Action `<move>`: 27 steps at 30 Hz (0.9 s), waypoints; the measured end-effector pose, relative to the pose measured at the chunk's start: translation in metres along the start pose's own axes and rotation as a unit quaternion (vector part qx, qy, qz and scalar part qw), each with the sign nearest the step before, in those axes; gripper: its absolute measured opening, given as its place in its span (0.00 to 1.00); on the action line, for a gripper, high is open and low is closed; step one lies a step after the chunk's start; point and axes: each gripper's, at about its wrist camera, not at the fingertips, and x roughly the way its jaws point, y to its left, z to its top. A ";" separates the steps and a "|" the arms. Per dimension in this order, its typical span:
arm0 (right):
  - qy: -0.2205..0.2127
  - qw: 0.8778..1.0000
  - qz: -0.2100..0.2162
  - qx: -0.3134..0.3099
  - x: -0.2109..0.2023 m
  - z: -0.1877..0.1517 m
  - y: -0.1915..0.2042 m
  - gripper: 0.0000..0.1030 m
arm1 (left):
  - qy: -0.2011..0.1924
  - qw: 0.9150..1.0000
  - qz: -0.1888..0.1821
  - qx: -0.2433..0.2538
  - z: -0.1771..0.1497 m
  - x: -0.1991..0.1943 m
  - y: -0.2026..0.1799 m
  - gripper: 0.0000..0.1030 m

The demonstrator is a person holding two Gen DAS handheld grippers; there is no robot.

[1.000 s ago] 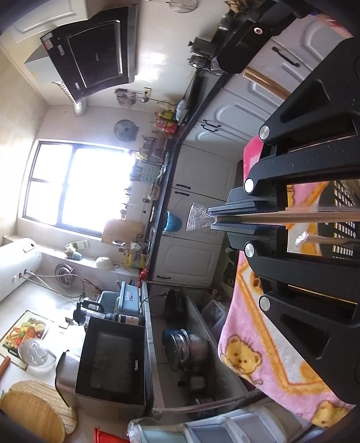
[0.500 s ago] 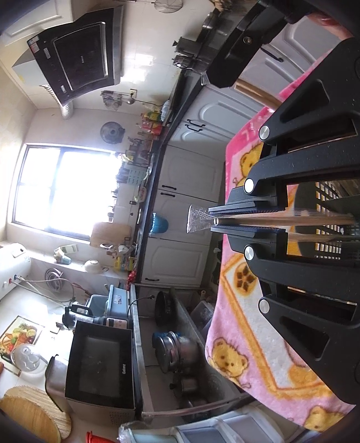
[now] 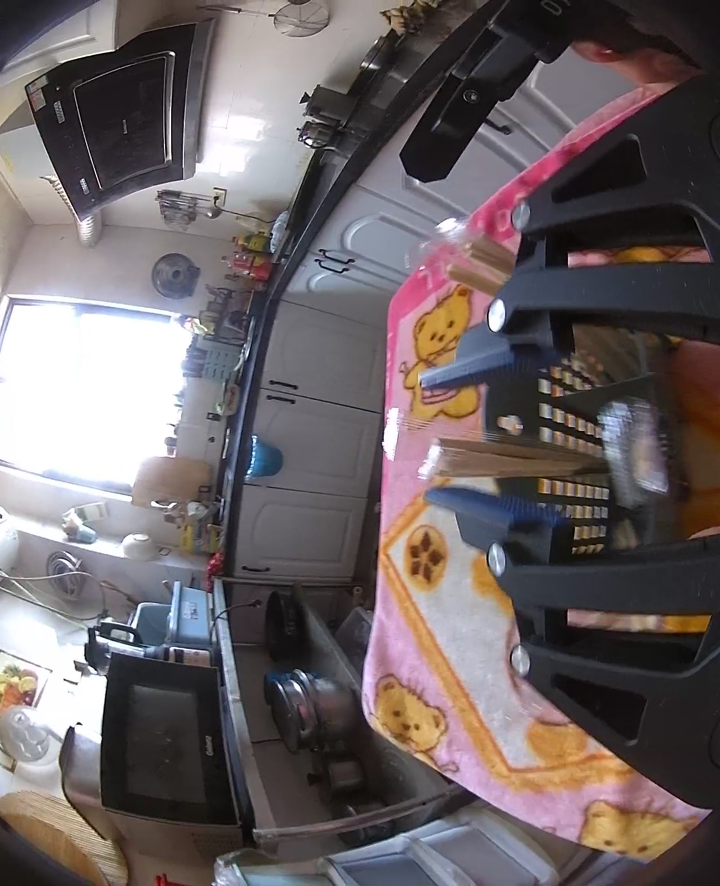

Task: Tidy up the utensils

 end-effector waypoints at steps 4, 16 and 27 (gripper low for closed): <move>0.008 1.000 -0.006 -0.004 -0.013 -0.007 0.000 0.42 | 0.004 1.000 -0.013 -0.001 -0.004 -0.018 0.004 0.55; 0.041 0.998 -0.034 -0.027 -0.048 -0.042 0.007 0.68 | 0.057 0.997 -0.031 -0.030 -0.046 -0.069 0.022 0.90; 0.064 0.995 -0.060 -0.049 -0.066 -0.097 0.020 0.90 | 0.106 0.994 -0.004 -0.026 -0.103 -0.074 0.029 0.90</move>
